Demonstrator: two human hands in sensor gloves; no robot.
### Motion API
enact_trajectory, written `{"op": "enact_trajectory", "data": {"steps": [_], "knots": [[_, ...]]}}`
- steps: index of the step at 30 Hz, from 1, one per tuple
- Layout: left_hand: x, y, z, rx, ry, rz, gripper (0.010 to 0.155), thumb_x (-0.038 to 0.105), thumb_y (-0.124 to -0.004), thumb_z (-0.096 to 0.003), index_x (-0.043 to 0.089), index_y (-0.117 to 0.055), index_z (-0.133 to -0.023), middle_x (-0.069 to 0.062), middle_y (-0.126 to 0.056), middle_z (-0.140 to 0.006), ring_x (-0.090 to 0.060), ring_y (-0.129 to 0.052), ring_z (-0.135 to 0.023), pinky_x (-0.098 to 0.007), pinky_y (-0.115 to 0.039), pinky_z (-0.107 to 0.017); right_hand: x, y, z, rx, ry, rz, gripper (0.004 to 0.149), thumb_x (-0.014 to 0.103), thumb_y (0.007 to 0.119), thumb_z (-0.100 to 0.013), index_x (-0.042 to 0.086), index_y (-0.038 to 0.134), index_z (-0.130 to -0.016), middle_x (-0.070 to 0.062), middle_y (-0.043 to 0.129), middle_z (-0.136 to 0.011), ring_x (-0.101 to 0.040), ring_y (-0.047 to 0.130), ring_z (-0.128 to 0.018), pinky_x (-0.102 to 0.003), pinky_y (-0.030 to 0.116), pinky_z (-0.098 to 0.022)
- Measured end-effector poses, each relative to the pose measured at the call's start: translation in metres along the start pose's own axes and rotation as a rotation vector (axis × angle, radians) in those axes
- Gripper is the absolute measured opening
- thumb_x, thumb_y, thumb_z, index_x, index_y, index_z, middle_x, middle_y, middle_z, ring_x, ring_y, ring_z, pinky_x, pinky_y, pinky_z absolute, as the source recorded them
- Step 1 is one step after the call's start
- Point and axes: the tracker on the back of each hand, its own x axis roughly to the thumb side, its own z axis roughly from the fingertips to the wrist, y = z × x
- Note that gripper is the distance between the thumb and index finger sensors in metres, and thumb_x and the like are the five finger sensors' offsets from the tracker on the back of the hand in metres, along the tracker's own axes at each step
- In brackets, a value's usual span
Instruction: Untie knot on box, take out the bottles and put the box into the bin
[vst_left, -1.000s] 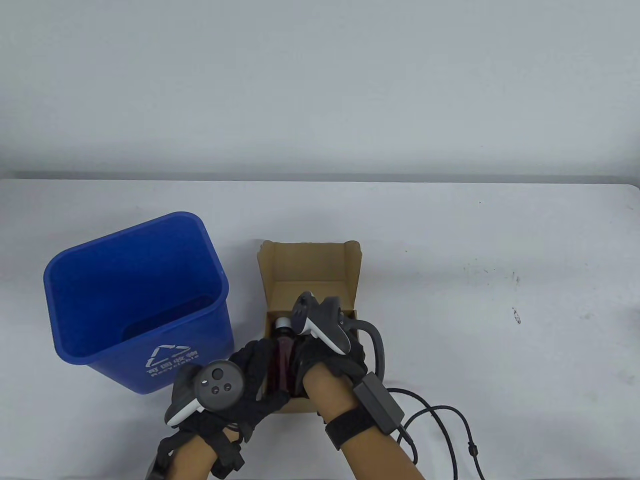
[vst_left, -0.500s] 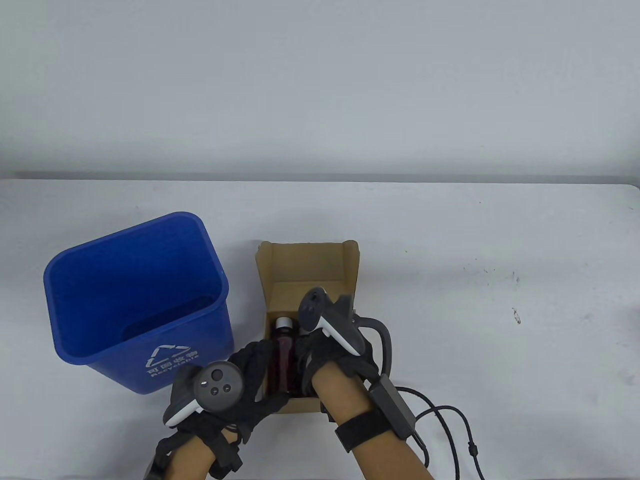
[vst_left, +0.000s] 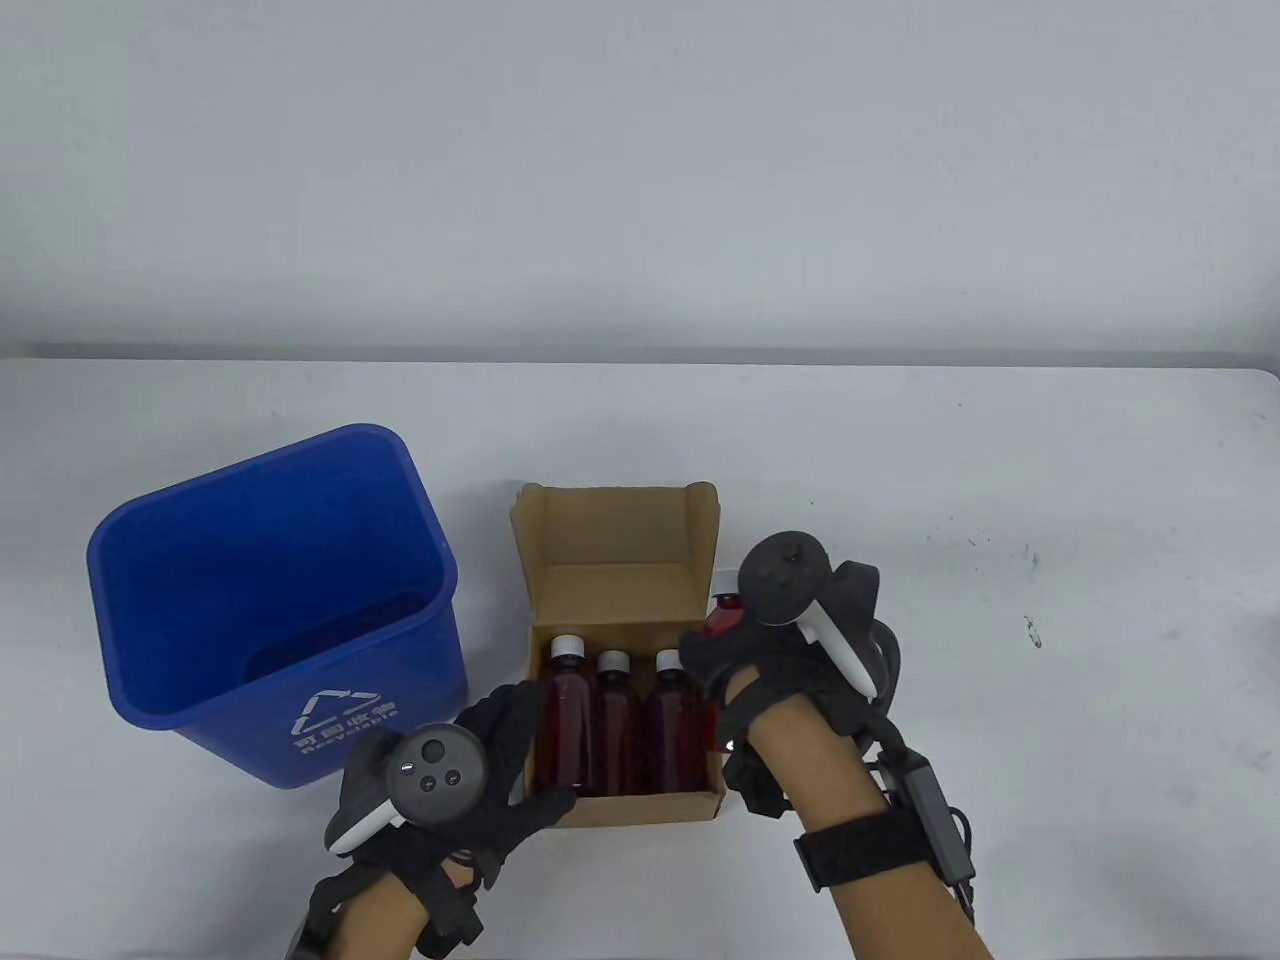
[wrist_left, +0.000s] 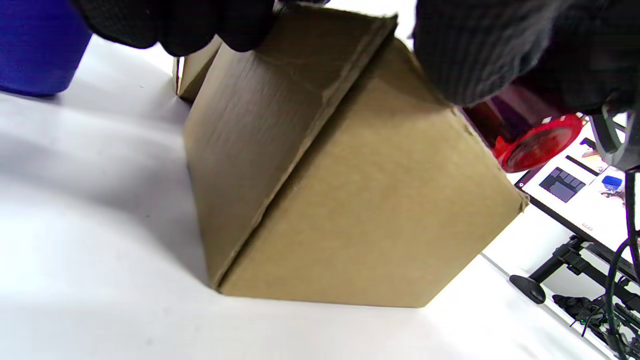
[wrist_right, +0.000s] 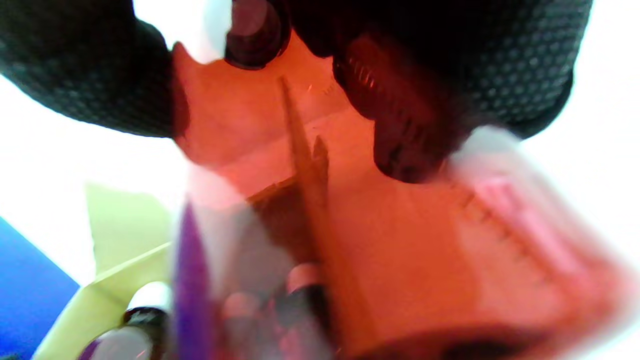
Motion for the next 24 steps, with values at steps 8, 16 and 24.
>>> {"op": "enact_trajectory", "data": {"steps": [8, 16, 24], "knots": [[0.0, 0.0, 0.001, -0.005, 0.0, -0.003, 0.098, 0.058, -0.074, -0.0451, 0.009, -0.023, -0.112, -0.027, -0.036, -0.112, -0.061, -0.049, -0.1, -0.07, -0.051, -0.071, -0.071, -0.01, -0.021, -0.021, 0.113, -0.072, 0.084, 0.05, 0.088, -0.044, -0.002, 0.051, -0.099, -0.02, 0.068, -0.089, -0.046, 0.094, -0.066, -0.051, 0.084, -0.041], [0.0, 0.0, 0.001, -0.009, 0.001, -0.008, 0.098, 0.058, -0.074, -0.0452, 0.009, -0.023, -0.113, -0.027, -0.036, -0.112, -0.061, -0.049, -0.1, -0.07, -0.052, -0.071, -0.131, -0.015, -0.036, -0.158, 0.206, -0.154, 0.082, 0.043, 0.092, -0.042, -0.001, 0.05, -0.097, -0.022, 0.063, -0.091, -0.05, 0.089, -0.074, -0.056, 0.083, -0.045], [0.0, 0.0, 0.001, -0.009, 0.0, -0.006, 0.098, 0.058, -0.074, -0.0452, 0.009, -0.023, -0.112, -0.027, -0.036, -0.112, -0.061, -0.049, -0.1, -0.07, -0.052, -0.071, -0.171, -0.015, -0.044, -0.369, 0.172, -0.149, 0.082, 0.037, 0.095, -0.04, 0.002, 0.045, -0.095, -0.02, 0.057, -0.094, -0.051, 0.084, -0.08, -0.057, 0.083, -0.049]]}}
